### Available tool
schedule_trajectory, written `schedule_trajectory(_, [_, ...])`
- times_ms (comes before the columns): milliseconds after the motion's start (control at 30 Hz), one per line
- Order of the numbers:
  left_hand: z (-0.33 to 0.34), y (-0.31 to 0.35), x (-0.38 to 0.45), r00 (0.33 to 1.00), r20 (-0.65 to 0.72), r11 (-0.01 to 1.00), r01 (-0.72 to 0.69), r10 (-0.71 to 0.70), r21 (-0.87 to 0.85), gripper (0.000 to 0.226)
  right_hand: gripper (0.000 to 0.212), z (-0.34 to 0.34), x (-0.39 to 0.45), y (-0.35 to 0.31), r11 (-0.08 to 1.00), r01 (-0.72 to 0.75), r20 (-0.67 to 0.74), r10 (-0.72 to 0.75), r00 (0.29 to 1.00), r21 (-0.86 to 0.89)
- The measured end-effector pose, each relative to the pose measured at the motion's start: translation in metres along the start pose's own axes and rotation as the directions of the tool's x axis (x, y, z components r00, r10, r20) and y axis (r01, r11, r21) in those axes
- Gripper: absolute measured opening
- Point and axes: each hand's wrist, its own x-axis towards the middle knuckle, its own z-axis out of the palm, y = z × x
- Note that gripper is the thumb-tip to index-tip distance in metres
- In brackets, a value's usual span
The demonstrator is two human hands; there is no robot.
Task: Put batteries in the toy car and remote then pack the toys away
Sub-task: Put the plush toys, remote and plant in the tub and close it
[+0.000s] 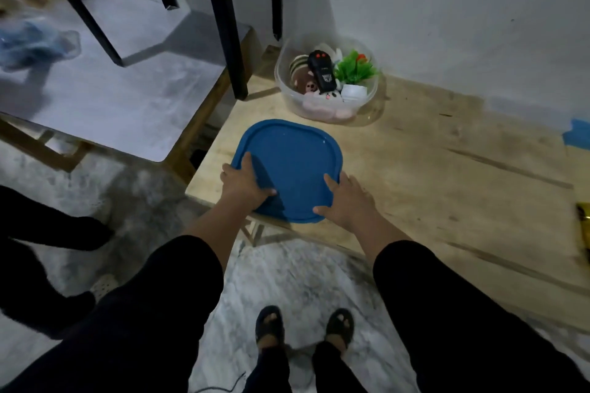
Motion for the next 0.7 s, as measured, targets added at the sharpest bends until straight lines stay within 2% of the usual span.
schedule_trajectory(133, [-0.001, -0.009, 0.000, 0.997, 0.070, 0.998, -0.021, 0.017, 0.058, 0.110, 0.094, 0.009, 0.001, -0.006, 0.971, -0.033, -0.017, 0.038, 0.999, 0.238])
schedule_trajectory(367, [-0.006, -0.024, 0.006, 0.987, 0.087, 0.991, -0.136, 0.135, 0.005, 0.122, 0.096, 0.006, -0.004, -0.013, 0.857, -0.060, -0.123, 0.142, 0.982, 0.511])
schedule_trajectory(500, [-0.017, -0.018, 0.002, 0.977, 0.050, 0.978, -0.204, 0.206, -0.040, 0.117, 0.090, -0.015, -0.013, -0.019, 0.884, -0.059, -0.237, 0.188, 0.953, 0.463])
schedule_trajectory(600, [-0.031, -0.005, 0.002, 0.960, -0.005, 0.958, -0.281, 0.281, -0.064, 0.118, 0.087, -0.036, -0.021, -0.024, 0.868, -0.033, -0.288, 0.200, 0.936, 0.495])
schedule_trajectory(700, [-0.040, 0.006, 0.003, 0.947, 0.013, 0.946, -0.321, 0.322, -0.049, 0.123, 0.088, -0.049, -0.023, -0.022, 0.857, -0.042, -0.311, 0.232, 0.922, 0.514])
